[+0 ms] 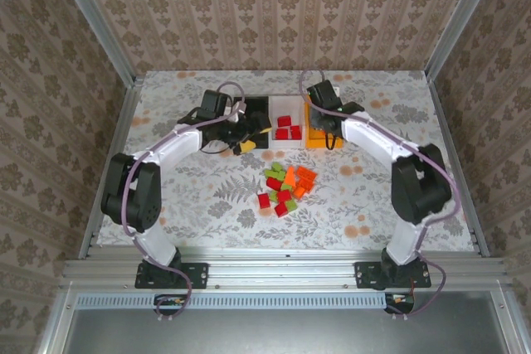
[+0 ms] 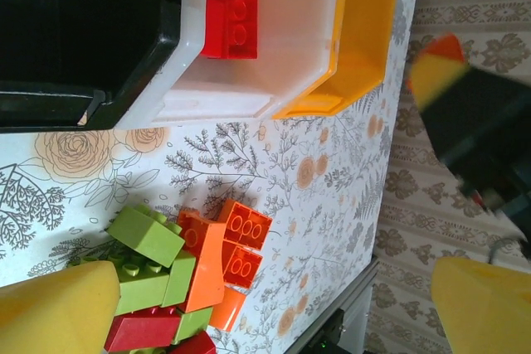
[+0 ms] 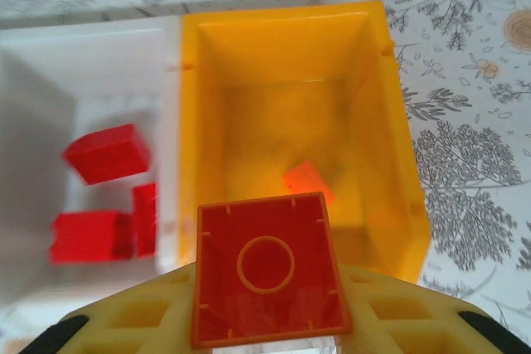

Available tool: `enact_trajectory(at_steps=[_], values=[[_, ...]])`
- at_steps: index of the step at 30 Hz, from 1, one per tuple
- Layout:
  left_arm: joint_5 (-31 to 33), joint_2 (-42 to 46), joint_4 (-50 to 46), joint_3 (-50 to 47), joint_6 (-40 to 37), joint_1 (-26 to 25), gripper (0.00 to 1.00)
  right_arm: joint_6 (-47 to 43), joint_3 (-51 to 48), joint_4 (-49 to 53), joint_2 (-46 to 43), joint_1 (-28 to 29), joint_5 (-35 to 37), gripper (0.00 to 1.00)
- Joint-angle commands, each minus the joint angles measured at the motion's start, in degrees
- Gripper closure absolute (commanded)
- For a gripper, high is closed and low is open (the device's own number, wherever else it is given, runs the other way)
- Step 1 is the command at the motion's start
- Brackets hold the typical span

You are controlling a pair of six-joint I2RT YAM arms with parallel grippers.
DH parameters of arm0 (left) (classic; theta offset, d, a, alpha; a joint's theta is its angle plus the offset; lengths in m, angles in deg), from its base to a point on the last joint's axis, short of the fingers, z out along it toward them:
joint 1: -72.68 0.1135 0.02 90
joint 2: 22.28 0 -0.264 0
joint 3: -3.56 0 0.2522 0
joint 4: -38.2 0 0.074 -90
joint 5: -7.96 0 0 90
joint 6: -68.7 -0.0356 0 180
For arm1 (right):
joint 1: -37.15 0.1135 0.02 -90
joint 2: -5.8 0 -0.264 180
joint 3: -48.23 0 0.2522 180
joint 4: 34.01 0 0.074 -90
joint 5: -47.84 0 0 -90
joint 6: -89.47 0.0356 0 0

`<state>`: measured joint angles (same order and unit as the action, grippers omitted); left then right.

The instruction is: Sort the legos into containers by color

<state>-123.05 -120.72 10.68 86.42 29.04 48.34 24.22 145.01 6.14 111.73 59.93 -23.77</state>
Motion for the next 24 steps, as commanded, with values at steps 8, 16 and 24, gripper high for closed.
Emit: enact_trajectory(at_steps=[8, 16, 24], values=[[-0.76, -0.09, -1.06, 0.86, -0.78, 0.43, 0.02, -4.31, 12.82, 7.66, 11.28, -2.4, -5.05, 0.53], [-0.91, 2.77, -0.83, 0.88, -0.43, 2.25, 0.02, -4.26, 4.61, 4.67, -1.75, 0.11, -4.53, 0.49], [-0.8, 4.28, -0.46, 0.51, 0.19, 4.16, 0.02, -3.04, -17.33, -1.77, -12.59, 9.12, -17.56, 0.5]])
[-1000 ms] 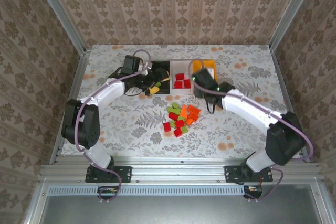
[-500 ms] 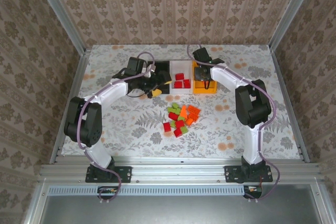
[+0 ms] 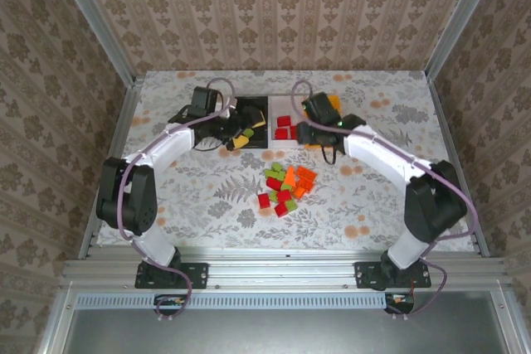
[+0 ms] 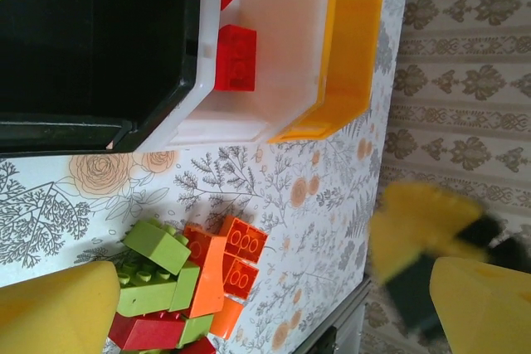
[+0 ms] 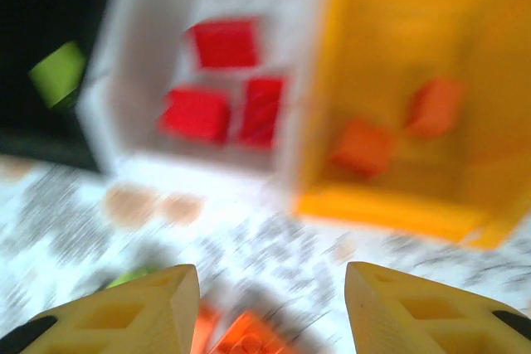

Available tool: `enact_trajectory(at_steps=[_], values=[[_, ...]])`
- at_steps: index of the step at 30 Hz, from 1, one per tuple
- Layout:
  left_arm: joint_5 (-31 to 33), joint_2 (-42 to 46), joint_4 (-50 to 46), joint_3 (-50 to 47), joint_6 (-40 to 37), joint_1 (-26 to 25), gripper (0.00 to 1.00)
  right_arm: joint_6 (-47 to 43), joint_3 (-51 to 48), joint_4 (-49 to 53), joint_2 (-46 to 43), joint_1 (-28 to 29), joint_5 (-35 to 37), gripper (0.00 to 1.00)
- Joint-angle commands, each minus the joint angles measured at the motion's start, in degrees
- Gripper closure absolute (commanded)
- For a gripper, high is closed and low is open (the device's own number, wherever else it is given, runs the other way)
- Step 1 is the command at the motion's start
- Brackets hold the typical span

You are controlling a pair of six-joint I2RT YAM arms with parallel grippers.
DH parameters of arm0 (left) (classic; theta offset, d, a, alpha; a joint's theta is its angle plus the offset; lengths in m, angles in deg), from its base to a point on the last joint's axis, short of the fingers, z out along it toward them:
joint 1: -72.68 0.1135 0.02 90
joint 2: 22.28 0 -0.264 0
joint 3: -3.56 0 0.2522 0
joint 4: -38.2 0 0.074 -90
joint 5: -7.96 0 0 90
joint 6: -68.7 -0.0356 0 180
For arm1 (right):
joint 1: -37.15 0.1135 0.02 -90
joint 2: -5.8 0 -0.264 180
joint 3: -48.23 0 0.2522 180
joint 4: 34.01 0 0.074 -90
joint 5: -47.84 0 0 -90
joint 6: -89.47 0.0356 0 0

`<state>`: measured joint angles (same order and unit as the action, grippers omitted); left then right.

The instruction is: Sort the legos into containers by color

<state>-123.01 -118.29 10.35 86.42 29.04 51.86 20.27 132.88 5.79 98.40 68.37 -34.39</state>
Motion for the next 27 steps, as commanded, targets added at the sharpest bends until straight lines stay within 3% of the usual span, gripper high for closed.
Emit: enact_trajectory(at_steps=[1, 6, 17, 27], values=[[-0.91, 1.77, -0.07, 0.45, 0.35, 0.82, 0.02, 1.13, -6.98, -1.93, 0.95, 1.57, -6.8, 0.49], [-1.15, 1.69, 0.78, 0.14, 0.85, 0.96, 0.02, 1.41, -8.65, -2.31, 4.82, 3.84, -4.97, 0.45], [-1.22, 1.52, 0.75, 0.08, 0.77, 1.04, 0.02, -1.34, -7.04, -2.9, 12.49, 1.21, 0.9, 0.48], [-1.73, 1.26, 1.43, -0.04, 1.47, 1.04, 0.02, 0.27, -11.0, -0.86, 8.4, 0.24, 4.15, 0.61]])
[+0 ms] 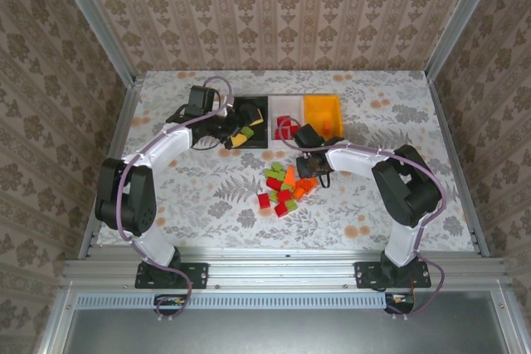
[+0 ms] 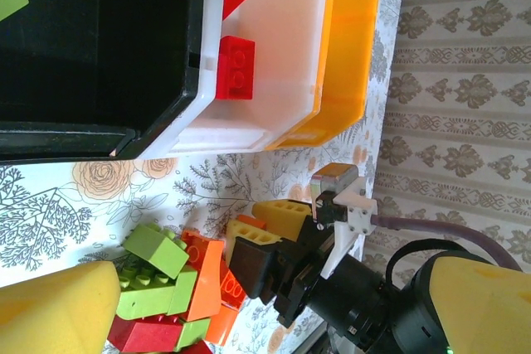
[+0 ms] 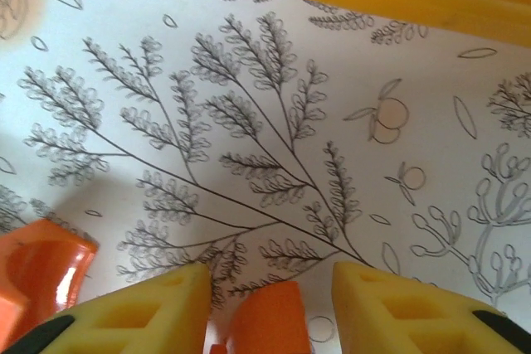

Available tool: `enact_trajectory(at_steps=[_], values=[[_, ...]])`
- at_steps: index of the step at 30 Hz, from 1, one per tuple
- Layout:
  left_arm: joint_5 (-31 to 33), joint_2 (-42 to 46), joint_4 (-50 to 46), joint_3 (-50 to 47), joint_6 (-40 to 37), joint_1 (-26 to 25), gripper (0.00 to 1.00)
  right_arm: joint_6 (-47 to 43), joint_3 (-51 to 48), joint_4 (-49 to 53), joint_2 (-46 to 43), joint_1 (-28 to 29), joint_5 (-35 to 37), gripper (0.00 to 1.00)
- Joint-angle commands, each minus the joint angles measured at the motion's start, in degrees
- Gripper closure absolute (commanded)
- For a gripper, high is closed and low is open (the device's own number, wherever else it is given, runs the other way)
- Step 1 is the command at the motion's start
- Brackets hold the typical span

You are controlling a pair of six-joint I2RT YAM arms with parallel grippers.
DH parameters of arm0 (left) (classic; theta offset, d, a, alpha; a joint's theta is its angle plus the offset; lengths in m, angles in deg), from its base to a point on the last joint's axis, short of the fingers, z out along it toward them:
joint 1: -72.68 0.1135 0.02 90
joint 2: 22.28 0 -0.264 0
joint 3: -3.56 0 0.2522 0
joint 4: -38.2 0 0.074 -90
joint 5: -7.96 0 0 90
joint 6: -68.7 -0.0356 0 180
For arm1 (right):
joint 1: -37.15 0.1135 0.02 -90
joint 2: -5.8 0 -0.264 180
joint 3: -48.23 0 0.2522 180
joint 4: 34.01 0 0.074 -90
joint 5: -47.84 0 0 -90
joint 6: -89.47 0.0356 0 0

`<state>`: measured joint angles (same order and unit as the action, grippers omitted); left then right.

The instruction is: Sort the legos into containers by color

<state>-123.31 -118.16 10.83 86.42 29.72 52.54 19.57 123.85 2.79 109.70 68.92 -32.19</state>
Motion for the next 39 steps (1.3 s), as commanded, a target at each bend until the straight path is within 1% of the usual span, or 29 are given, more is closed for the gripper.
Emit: enact_trajectory(at_steps=[1, 3, 8, 12, 15, 18, 21, 23, 26, 28, 30, 35, 37, 39], values=[[-1.57, 1.13, 1.11, -0.18, 0.96, 0.3, 0.02, 1.19, -2.42, 1.83, -3.45, -0.3, 1.91, 0.63], [-1.64, 1.13, 1.3, -0.27, 1.09, 0.28, 0.02, 1.56, -2.58, 1.31, -4.24, -0.3, 2.79, 0.68], [-1.42, 1.13, 0.8, 0.07, 0.42, 0.41, 0.02, 0.44, 0.18, 1.97, -7.57, -0.86, 8.58, 0.72], [-0.58, 1.56, -0.35, 0.43, -0.56, 1.22, 0.02, 0.44, 2.74, 1.78, -11.6, -2.21, 8.36, 0.74], [-0.43, 1.44, -0.38, 0.34, -0.41, 2.82, 0.02, -1.62, 7.39, 2.94, -11.82, -2.6, 11.47, 0.74], [-0.47, 1.22, 0.08, 0.07, 0.06, 4.33, 0.02, -3.07, 13.07, 3.24, -8.79, -5.33, 11.95, 0.73], [-0.15, 0.96, -0.05, -0.1, -0.2, 5.4, 0.02, -3.14, 17.38, 3.04, -3.0, -6.88, 11.12, 0.73], [-0.03, 0.61, -0.19, -0.11, -0.31, 5.94, 0.02, -4.13, 20.69, 2.7, 1.32, -7.64, 12.21, 0.73], [-0.29, 0.08, -0.02, -0.1, -0.14, 6.12, 0.02, -3.98, 26.97, 4.29, 7.08, -10.34, 9.7, 0.73], [-0.38, -0.18, 0.15, -0.11, 0.02, 6.09, 0.02, -4.01, 30.18, 5.71, 10.43, -11.49, 9.32, 0.73], [-0.55, -0.36, 0.35, -0.13, 0.17, 6.08, 0.02, -4.28, 31.91, 6.06, 12.68, -12.21, 8.75, 0.72], [-0.75, -0.52, 0.69, -0.27, 0.15, 4.91, 0.02, -4.9, 34.37, 7.23, 14.7, -12.43, 7.76, 0.65], [-0.78, -0.8, 0.41, -0.1, -0.17, 3.97, 0.02, -5.02, 34.05, 6.98, 13.3, -12.18, 7.22, 0.6], [-0.56, -1.28, -0.24, 0.24, -0.72, 3.07, 0.02, -5.33, 33.12, 6.48, 10.85, -11.63, 7.13, 0.58]])
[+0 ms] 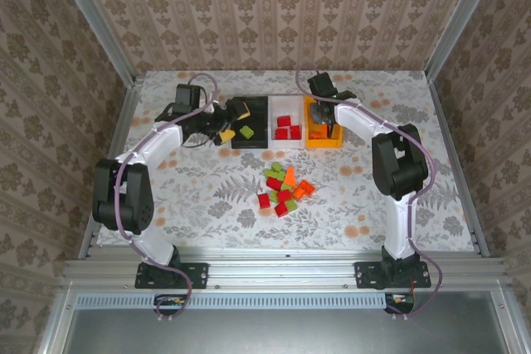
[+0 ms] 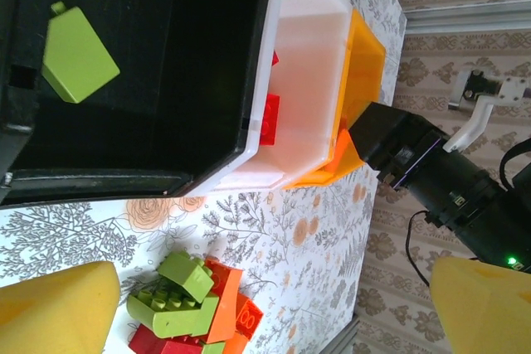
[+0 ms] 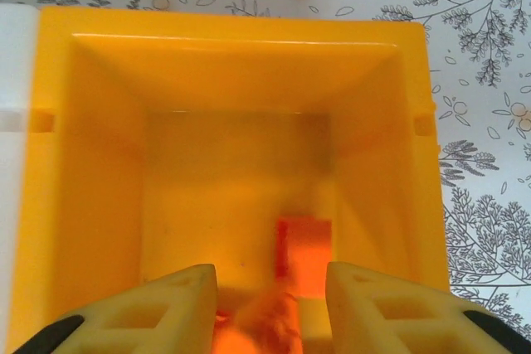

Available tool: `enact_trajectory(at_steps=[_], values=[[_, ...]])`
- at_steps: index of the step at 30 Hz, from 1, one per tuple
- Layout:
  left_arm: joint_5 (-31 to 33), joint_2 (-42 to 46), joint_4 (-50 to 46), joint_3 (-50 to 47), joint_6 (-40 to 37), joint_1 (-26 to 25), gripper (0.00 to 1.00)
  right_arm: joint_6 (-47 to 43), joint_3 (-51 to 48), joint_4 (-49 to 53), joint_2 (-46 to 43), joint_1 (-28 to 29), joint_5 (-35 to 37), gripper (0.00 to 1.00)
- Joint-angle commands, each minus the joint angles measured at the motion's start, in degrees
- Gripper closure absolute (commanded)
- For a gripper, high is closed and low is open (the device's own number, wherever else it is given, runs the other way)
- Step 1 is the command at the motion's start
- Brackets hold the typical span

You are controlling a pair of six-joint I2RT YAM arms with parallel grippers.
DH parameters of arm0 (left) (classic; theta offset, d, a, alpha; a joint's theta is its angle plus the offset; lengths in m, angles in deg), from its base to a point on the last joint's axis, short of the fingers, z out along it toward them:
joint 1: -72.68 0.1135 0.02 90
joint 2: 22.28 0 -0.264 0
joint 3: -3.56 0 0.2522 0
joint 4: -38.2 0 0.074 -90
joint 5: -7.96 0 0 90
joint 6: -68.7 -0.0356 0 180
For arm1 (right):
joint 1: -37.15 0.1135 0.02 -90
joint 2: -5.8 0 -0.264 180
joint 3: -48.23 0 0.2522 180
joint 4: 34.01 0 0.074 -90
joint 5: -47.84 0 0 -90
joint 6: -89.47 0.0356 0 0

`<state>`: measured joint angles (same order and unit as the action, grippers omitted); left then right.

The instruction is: Sort the legos into containers by color

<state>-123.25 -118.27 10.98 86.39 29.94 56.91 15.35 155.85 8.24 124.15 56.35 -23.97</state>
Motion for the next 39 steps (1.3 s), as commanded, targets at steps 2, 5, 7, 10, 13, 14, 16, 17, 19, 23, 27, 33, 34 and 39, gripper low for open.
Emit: enact_trajectory(at_steps=[2, 5, 7, 10, 13, 14, 16, 17, 19, 23, 27, 33, 34, 39], values=[[-0.3, -1.47, -0.92, 0.47, -1.45, -1.94, 0.02, -0.93, -0.82, 0.81, -7.38, 2.11, -0.71, 0.58], [0.07, -1.57, -1.38, 0.64, -1.8, -2.32, 0.02, 2.59, -9.03, -1.4, -15.41, 5.76, -0.65, 0.59], [0.33, -1.49, -1.57, 0.67, -1.94, -2.41, 0.02, 6.17, -15.78, -3.45, -20.39, 9.87, 0.09, 0.58], [0.52, -1.31, -1.68, 0.71, -1.94, -2.31, 0.02, 13.28, -25.04, -5.92, -24.38, 15.28, -2.03, 0.48], [0.78, -1.13, -1.83, 0.7, -1.94, -2.34, 0.02, 18.78, -30.31, -8.14, -24.15, 18.24, -8.28, 0.46], [0.78, -1.05, -1.84, 0.62, -1.94, -2.33, 0.02, 19.54, -30.9, -8.54, -23.41, 19.09, -10.16, 0.45], [0.78, -0.96, -1.79, 0.68, -1.92, -2.34, 0.02, 20.62, -31.16, -8.84, -21.95, 20.48, -11.0, 0.42], [0.78, -0.87, -1.82, 0.55, -1.93, -2.34, 0.02, 20.92, -31.46, -9.72, -21.13, 20.82, -12.15, 0.42], [0.87, -0.7, -1.81, 0.59, -1.93, -2.4, 0.02, 21.38, -31.32, -10.18, -19.32, 21.04, -12.77, 0.42], [0.8, -0.17, -1.78, 0.64, -1.94, -2.51, 0.02, 20.93, -31.14, -10.91, -16.62, 21.05, -12.59, 0.42], [0.69, -0.08, -1.73, 0.62, -1.85, -2.42, 0.02, 20.77, -30.98, -11.3, -14.4, 20.75, -11.69, 0.51], [0.26, 0.1, -1.43, 0.64, -1.5, -2.44, 0.02, 21.3, -32.84, -12.86, -14.26, 19.17, -11.4, 0.61], [0.13, 0.11, -1.4, 0.67, -1.5, -2.51, 0.02, 21.43, -32.99, -13.02, -14.4, 18.97, -11.54, 0.62], [0.08, 0.1, -1.31, 0.65, -1.41, -2.51, 0.02, 20.92, -33.89, -13.53, -16.31, 18.16, -11.84, 0.62]])
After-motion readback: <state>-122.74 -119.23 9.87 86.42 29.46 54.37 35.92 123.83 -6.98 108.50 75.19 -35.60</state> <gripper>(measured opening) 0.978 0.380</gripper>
